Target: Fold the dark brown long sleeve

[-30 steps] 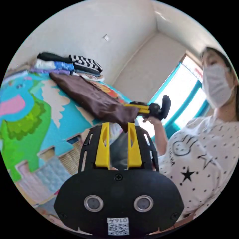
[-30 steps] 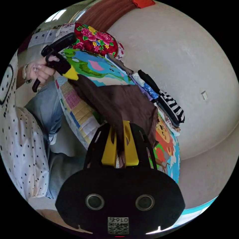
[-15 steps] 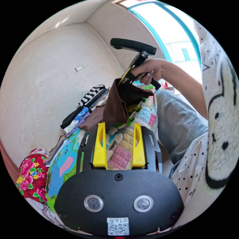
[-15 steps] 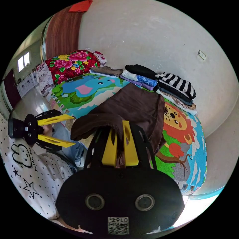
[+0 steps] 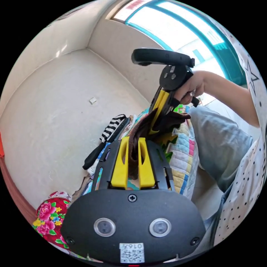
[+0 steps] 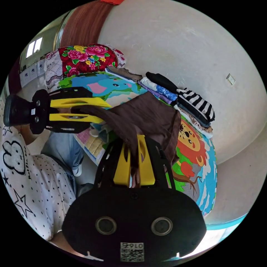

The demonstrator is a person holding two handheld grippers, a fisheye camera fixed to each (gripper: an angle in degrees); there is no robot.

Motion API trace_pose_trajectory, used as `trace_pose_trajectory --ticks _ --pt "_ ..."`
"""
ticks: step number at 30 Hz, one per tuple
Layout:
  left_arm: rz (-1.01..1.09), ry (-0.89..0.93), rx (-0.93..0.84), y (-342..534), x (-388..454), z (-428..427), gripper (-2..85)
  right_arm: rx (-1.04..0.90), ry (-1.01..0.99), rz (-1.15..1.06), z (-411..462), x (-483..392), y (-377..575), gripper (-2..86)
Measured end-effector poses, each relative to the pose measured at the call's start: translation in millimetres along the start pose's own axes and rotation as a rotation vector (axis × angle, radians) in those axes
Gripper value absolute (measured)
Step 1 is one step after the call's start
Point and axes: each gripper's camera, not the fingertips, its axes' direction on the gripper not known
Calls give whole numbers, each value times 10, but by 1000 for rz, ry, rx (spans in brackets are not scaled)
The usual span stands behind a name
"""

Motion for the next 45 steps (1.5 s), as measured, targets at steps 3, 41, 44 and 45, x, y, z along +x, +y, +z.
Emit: trace_pose_trajectory --ticks 3,41,44,45 --pt "-50 112 -25 -114 -243 111 44 25 18 -38 7 -184 49 114" --pt "-15 1072 -244 176 -1336 1875 30 -337 -400 -690 2236 -1858 -1337 59" --pt "-32 1039 -240 133 -1680 2145 29 -292 -387 -654 2439 -1699 -1567 59" --pt "-30 1028 -254 104 -1825 2308 28 -285 -383 -647 2491 -1647 -1626 58"
